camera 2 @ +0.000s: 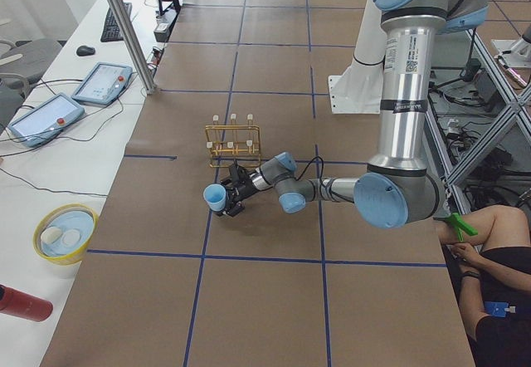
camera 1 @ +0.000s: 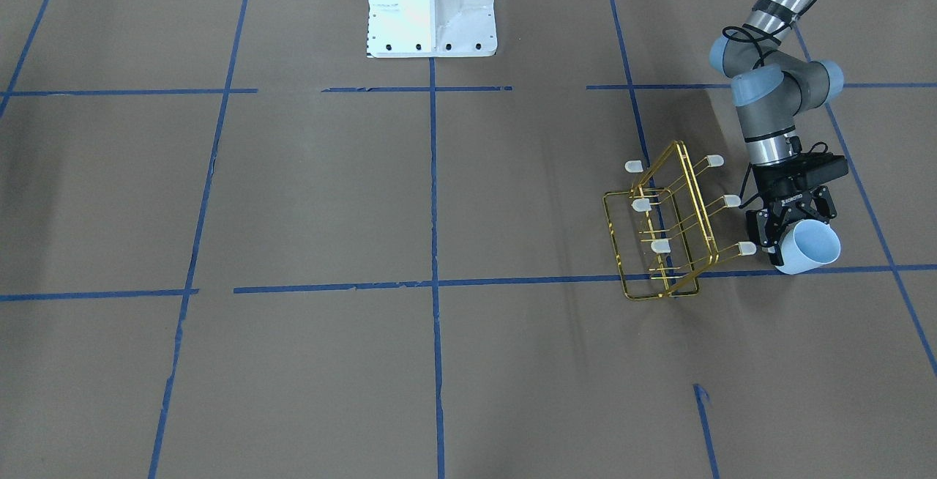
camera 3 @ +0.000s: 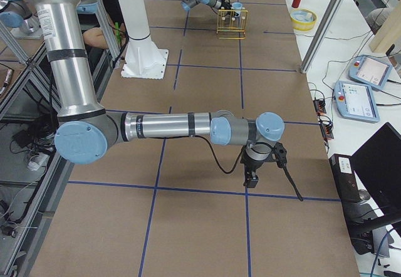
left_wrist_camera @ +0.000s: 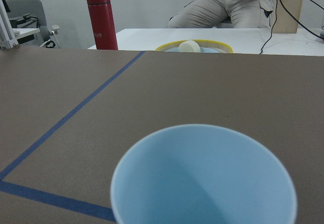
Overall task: Hang cup on cup holder
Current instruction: 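Lift the held cup with the left gripper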
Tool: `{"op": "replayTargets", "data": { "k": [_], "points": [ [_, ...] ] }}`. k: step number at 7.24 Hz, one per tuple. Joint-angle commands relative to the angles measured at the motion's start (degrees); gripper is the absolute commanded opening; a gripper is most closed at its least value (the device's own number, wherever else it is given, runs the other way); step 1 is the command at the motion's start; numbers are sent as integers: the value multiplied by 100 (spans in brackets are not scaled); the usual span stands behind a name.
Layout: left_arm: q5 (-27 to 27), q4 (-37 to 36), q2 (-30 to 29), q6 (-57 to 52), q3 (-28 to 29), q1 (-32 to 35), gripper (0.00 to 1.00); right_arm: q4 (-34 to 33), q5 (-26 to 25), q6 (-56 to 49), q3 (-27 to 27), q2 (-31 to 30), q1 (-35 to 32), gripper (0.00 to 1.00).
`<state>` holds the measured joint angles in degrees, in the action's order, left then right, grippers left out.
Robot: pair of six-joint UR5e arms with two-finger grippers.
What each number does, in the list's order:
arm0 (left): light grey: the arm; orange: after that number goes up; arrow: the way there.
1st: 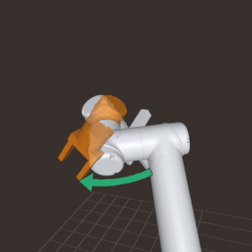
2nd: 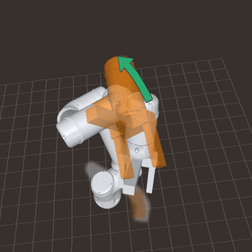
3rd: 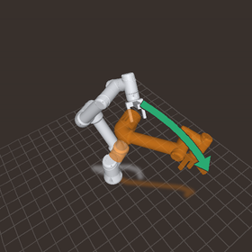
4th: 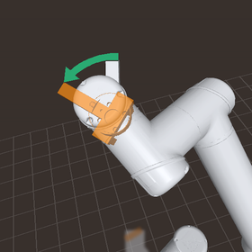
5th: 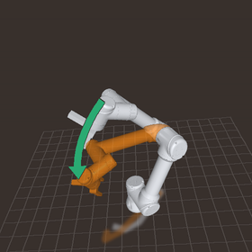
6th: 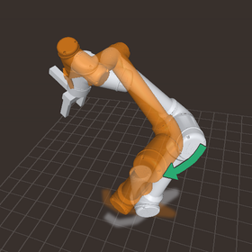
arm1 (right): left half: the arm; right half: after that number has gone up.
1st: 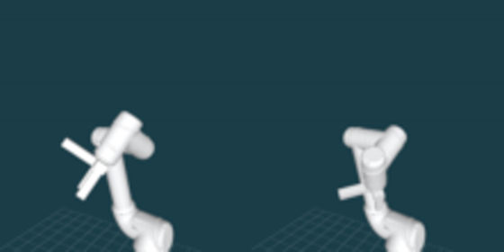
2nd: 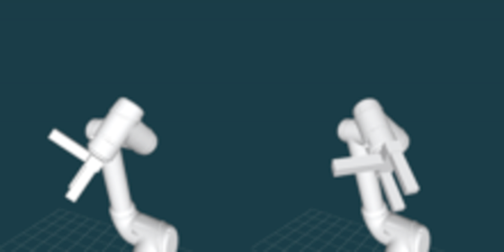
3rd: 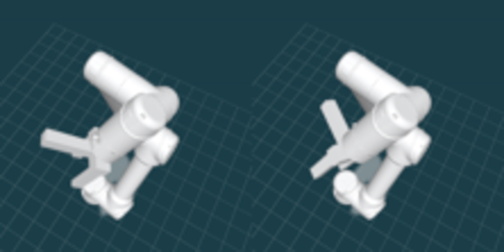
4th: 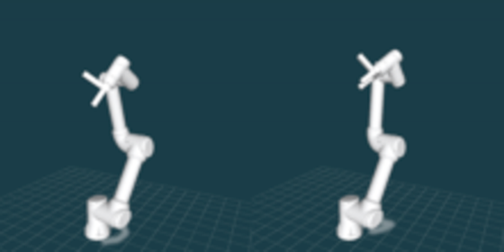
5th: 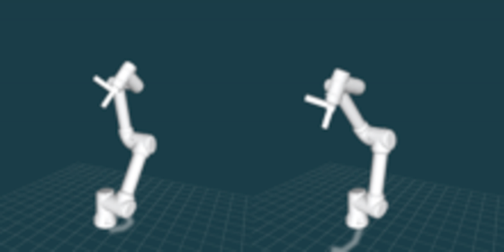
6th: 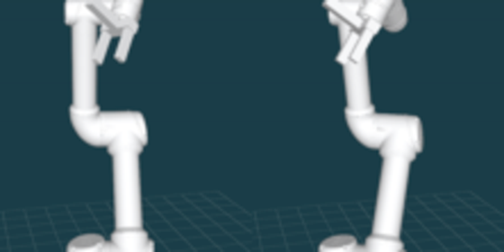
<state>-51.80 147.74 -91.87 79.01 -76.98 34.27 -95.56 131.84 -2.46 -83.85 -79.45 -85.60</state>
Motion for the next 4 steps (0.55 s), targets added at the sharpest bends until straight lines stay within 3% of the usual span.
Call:
{"op": "replayTargets", "data": {
  "k": [1,2,3,4],
  "points": [
    [-5,9,-15,9,-10,10,78,-6,0,0,0,0,0,100],
    [-5,9,-15,0,-27,10,27,-6,0,0,0,0,0,100],
    [-40,9,-15,-26,-132,114,0,-6,0,0,0,0,0,100],
    [-153,0,11,-87,-481,316,0,-6,0,0,0,0,0,100]
  ]
}}
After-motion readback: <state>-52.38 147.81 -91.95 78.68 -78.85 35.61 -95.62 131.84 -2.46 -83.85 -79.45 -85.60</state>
